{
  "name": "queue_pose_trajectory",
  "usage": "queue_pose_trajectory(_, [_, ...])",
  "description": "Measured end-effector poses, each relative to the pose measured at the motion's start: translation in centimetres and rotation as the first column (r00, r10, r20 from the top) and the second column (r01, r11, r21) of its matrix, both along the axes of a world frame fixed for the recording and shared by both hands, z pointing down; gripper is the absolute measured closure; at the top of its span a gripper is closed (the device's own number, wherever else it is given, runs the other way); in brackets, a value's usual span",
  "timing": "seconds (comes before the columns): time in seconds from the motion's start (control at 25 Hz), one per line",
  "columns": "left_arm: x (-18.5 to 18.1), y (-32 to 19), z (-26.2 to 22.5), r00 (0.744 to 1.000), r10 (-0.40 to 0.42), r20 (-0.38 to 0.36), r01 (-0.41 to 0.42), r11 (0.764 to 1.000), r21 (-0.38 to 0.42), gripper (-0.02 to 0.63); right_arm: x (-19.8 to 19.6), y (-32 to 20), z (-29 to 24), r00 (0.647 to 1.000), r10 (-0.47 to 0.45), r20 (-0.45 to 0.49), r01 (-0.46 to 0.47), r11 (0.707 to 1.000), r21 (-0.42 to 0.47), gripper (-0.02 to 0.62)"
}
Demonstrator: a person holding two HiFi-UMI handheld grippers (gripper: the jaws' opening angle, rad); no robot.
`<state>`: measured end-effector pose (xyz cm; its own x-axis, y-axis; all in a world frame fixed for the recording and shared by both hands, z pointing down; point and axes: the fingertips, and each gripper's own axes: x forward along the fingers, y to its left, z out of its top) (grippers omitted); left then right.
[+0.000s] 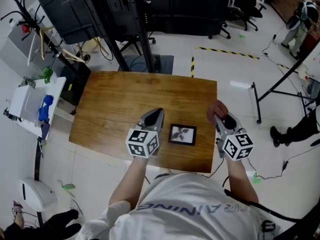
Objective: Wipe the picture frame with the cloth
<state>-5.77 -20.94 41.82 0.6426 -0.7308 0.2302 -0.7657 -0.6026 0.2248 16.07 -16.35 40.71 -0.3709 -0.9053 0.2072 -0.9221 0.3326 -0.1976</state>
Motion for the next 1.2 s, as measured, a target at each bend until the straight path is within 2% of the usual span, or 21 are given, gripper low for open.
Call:
queue_pose_trajectory(0.12, [-0.1,-0.3,-3.5,0.998,-0.018,-0.059,0.023,0.995,0.093,0.603,1.0,0.0,-3.4,0.999,0.02,-0.042,-0.016,0.996,0.09,0.476])
queue_pose_trajectory(0.28, [-1.0,-0.6,-5.3,0.997,-0.05,-0.059,0.058,0.988,0.146,0.603,2.5,0.7,-4.8,0.992,0.053,-0.118,-0.038,0.992,0.124,0.479])
queue_pose_trajectory(0.52, [-0.4,-0.5,-6.2,0.995,-0.056,-0.083,0.068,0.986,0.153,0.603,3.5,0.8,-5.2,0.99,0.06,-0.124,-0.043,0.99,0.132,0.479])
queue_pose_trajectory(1.04, [0.2,-0.5,-6.2,0.998,-0.035,-0.059,0.044,0.987,0.154,0.603,3.4,0.7,-5.3,0.991,0.056,-0.122,-0.039,0.989,0.142,0.479])
queue_pose_trajectory(1.2, [0.6,-0.5,-5.8,0.997,-0.027,-0.075,0.037,0.989,0.142,0.603,3.7,1.1,-5.1,0.99,0.061,-0.124,-0.044,0.99,0.136,0.479])
